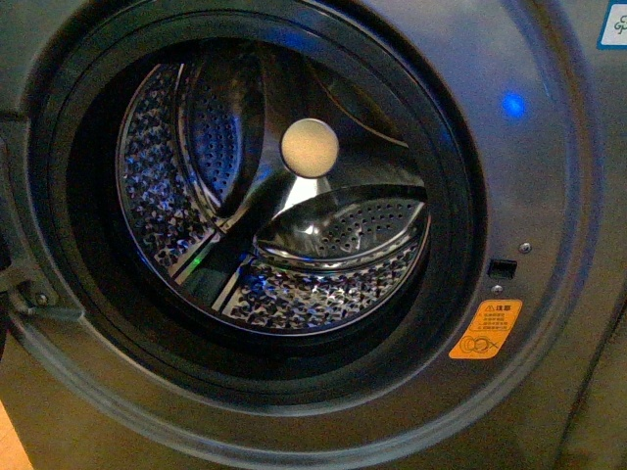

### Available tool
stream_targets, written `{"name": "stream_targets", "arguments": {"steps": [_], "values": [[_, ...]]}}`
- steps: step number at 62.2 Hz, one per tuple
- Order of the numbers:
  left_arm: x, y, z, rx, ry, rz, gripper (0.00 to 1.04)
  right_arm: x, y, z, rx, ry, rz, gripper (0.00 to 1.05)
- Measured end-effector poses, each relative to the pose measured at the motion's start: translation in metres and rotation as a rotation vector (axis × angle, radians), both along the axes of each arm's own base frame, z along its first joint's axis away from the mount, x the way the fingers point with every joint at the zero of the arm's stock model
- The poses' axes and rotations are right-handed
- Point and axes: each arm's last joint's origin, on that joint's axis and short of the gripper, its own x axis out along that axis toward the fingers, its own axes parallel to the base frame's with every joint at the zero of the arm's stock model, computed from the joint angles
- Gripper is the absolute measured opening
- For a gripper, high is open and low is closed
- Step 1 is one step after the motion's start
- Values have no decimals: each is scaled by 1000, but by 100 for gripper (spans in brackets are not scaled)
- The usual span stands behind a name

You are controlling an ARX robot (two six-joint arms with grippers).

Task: Put clothes into washing machine

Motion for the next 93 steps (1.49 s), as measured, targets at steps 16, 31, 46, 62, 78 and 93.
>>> {"name": "stream_targets", "arguments": {"steps": [16,31,46,62,78,93], "values": [[0,0,0,0,0,0,98,0,0,0,0,0,0,97],[0,0,0,0,0,0,98,0,0,0,0,0,0,97],[0,0,0,0,0,0,98,14,-52,37,-94,-125,275,97],[0,0,0,0,0,0,98,39,-173,72,-18,-70,5,97],[0,0,0,0,0,0,98,44,-260,54,162,131,-203,97],[0,0,0,0,0,0,98,29,-314,14,195,288,-380,97]]}}
